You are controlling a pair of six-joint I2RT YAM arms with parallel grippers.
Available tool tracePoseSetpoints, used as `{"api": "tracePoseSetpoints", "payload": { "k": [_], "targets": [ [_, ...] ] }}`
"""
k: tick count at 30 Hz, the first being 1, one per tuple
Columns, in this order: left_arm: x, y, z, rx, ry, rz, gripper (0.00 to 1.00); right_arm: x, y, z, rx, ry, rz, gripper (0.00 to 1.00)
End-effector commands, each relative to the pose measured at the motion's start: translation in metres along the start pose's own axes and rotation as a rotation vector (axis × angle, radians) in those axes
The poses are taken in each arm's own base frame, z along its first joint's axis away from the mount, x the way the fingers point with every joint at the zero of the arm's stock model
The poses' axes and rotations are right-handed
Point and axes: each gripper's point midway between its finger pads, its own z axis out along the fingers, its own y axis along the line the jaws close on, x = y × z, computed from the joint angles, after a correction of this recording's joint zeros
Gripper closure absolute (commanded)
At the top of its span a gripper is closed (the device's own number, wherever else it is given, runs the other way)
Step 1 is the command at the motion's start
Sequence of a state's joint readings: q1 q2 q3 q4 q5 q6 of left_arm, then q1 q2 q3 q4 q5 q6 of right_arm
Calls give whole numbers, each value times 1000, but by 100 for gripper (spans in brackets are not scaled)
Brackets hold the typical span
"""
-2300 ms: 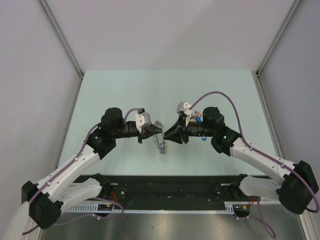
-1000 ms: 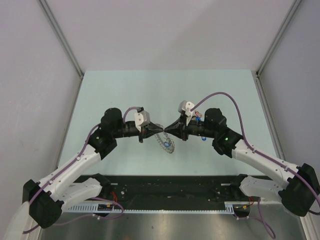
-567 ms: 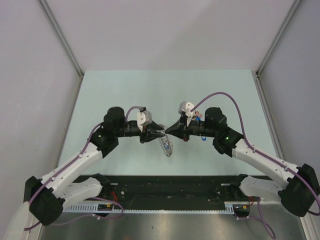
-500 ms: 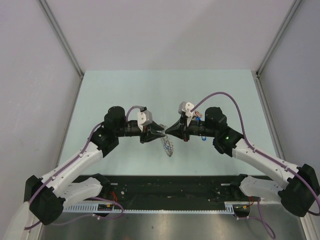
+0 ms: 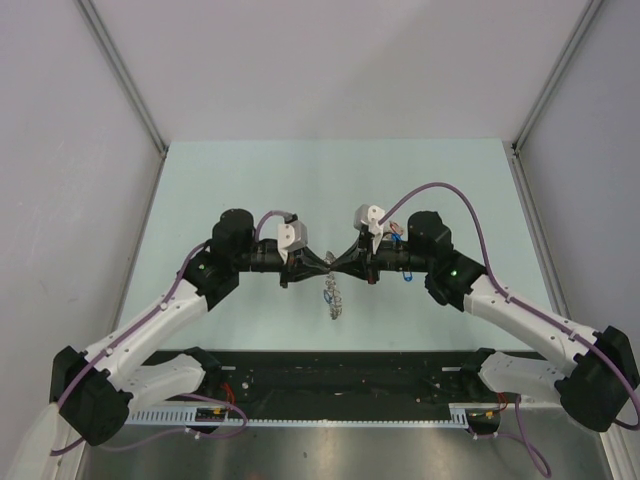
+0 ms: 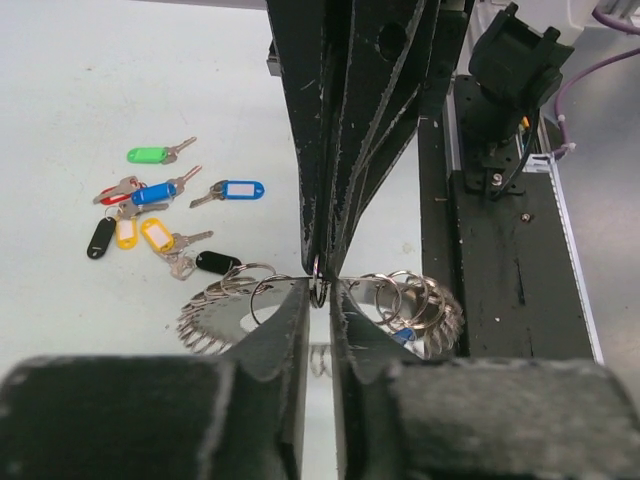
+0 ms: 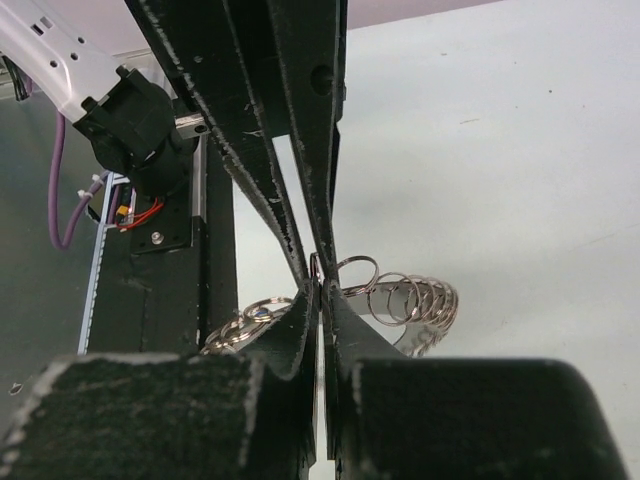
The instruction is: Put the keys on the keyring
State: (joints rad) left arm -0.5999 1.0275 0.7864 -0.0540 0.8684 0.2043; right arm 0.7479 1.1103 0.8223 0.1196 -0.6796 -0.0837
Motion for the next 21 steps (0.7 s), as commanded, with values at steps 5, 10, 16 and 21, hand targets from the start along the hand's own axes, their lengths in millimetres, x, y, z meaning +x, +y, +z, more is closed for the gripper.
{"api": "tracePoseSetpoints", "payload": {
  "k": [5,10,16,21],
  "targets": [
    [-17,-3,0,22,-35,48,99,-33,6,3,-44,-65,-70,100],
    [-20,6,1,-25,-57,30,100,-25,-5,-4,31,-28,-6,59],
    [-19,18,0,-103,-59,11,100,-18,-35,-36,223,8,99,23],
    [-21,31,-6,-187,-66,2,100,-2,-71,-68,468,54,211,19]
  ]
}}
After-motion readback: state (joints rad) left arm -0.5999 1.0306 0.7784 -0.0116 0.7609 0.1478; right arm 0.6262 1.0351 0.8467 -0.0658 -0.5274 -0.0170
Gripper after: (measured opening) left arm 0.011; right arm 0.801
